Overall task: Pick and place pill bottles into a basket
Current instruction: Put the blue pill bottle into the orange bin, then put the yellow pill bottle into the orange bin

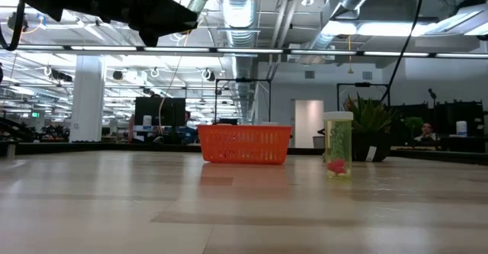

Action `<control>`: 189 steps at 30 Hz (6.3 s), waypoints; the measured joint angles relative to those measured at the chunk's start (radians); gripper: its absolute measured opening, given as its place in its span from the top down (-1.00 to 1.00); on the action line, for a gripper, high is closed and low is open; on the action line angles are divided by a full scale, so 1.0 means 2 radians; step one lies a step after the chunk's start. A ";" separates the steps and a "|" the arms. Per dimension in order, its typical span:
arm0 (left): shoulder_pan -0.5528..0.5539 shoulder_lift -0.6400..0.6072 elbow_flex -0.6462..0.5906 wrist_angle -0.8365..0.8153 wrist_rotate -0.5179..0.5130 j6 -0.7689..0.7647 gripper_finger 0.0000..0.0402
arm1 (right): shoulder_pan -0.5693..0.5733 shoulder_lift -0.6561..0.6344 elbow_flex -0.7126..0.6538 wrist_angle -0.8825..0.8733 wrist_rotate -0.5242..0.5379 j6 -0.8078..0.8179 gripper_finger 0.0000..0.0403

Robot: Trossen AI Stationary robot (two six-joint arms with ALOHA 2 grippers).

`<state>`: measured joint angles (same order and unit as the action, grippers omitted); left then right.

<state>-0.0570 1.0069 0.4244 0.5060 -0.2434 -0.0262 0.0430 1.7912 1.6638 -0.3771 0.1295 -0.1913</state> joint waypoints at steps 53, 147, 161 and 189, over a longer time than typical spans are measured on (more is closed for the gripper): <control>0.000 0.000 0.000 -0.103 -0.056 0.013 -0.12 | -0.033 0.000 0.000 -0.047 -0.030 0.014 0.43; -0.025 -0.209 -0.118 -0.226 -0.187 -0.088 -0.38 | -0.025 0.053 -0.189 0.009 0.043 0.055 0.43; -0.024 -0.209 -0.118 -0.228 -0.196 -0.084 -0.38 | -0.022 0.064 -0.189 0.014 0.041 0.056 0.43; -0.024 -0.209 -0.118 -0.236 -0.199 -0.084 -0.38 | 0.038 0.005 -0.131 -0.068 0.039 0.062 -0.02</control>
<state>-0.1059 0.5888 0.1886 0.0338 -0.6411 -0.1940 0.1182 1.8018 1.4014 -0.5125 0.2066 -0.0669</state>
